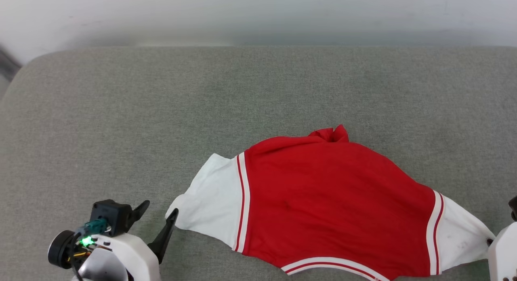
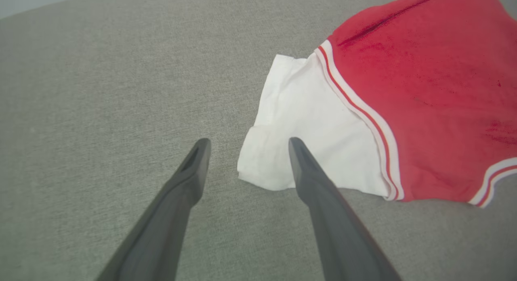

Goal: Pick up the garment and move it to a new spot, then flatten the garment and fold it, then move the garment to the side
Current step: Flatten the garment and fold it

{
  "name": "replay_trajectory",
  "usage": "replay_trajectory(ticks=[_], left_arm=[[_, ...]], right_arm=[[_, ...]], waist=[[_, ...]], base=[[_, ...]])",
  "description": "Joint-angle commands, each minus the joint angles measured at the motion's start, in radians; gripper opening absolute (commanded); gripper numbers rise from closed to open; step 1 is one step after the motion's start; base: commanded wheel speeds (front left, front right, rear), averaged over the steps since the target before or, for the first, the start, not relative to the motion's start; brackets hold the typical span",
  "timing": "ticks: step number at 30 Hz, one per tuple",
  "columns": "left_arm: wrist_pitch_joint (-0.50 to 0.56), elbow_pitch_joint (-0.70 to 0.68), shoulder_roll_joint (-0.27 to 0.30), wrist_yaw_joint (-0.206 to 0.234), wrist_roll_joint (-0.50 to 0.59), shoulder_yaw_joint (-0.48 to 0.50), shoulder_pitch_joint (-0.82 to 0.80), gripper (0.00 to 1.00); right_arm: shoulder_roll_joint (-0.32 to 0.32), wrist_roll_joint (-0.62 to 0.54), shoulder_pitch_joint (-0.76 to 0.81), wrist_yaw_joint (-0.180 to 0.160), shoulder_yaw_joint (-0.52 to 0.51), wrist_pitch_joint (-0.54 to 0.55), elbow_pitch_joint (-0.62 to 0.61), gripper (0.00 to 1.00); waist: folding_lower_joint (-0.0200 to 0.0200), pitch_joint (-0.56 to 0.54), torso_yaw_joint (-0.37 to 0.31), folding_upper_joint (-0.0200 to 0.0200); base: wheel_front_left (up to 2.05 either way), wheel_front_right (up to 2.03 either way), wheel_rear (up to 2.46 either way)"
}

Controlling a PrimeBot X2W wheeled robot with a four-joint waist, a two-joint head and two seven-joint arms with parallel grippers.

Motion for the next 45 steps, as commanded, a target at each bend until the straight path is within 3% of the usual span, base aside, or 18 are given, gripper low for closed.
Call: replay_trajectory(ticks=[1,5,12,20,21,22,23,24,33,45], left_arm=[[0.043,-0.004,0.003,0.005,-0.014,-0.010,-0.020,1.00],[0.186,-0.009,0.016,0.027,-0.022,-0.034,-0.057,1.00],[0.321,0.010,0.023,0.076,-0.016,-0.051,-0.098,1.00],[0.420,0.064,0.026,0.074,-0.029,-0.089,-0.106,1.00],[0.434,0.070,0.023,0.070,-0.035,-0.097,-0.103,0.80],[0.443,0.074,0.019,0.069,-0.039,-0.104,-0.100,0.42],[0.451,0.078,0.015,0.068,-0.042,-0.109,-0.098,0.17],[0.459,0.082,0.011,0.066,-0.045,-0.116,-0.095,0.00],[0.385,0.026,0.008,0.078,-0.070,-0.068,-0.089,0.00],[0.318,-0.247,0.101,0.132,-0.100,0.087,-0.026,0.00]], right_arm=[[0.007,0.001,-0.006,-0.001,0.002,0.001,-0.010,0.00],[0.020,-0.003,-0.018,-0.001,0.017,0.002,-0.030,0.00],[0.017,0.000,-0.040,-0.001,0.029,-0.002,-0.043,0.00],[0.024,-0.008,-0.057,-0.001,0.038,-0.008,-0.050,0.00],[0.024,-0.007,-0.059,-0.001,0.039,-0.007,-0.050,0.00],[0.024,-0.007,-0.060,-0.001,0.040,-0.007,-0.051,0.00],[0.024,-0.008,-0.061,-0.001,0.041,-0.008,-0.050,0.00],[0.024,-0.008,-0.061,-0.001,0.042,-0.009,-0.049,0.00],[0.017,-0.005,-0.067,-0.001,0.031,-0.035,-0.047,0.00],[-0.046,0.088,-0.138,-0.001,0.011,-0.040,-0.154,0.00]], waist=[[0.0000,0.013,-0.013,-0.0001],[0.0000,0.035,-0.030,-0.0001],[0.0000,0.074,-0.056,-0.0001],[0.0000,0.109,-0.071,-0.0001],[0.0000,0.111,-0.071,-0.0001],[0.0000,0.113,-0.071,-0.0001],[0.0000,0.114,-0.070,-0.0001],[0.0000,0.113,-0.069,-0.0001],[0.0000,0.052,-0.050,-0.0001],[0.0000,-0.077,-0.055,-0.0001]], base=[[0.00,0.00,0.00],[0.00,0.00,0.00],[0.00,0.00,0.00],[0.00,0.00,0.00],[0.00,0.00,0.00],[0.00,0.00,0.00],[0.00,0.00,0.00],[0.00,0.00,0.00],[0.00,0.00,0.00],[0.00,0.00,0.00]])
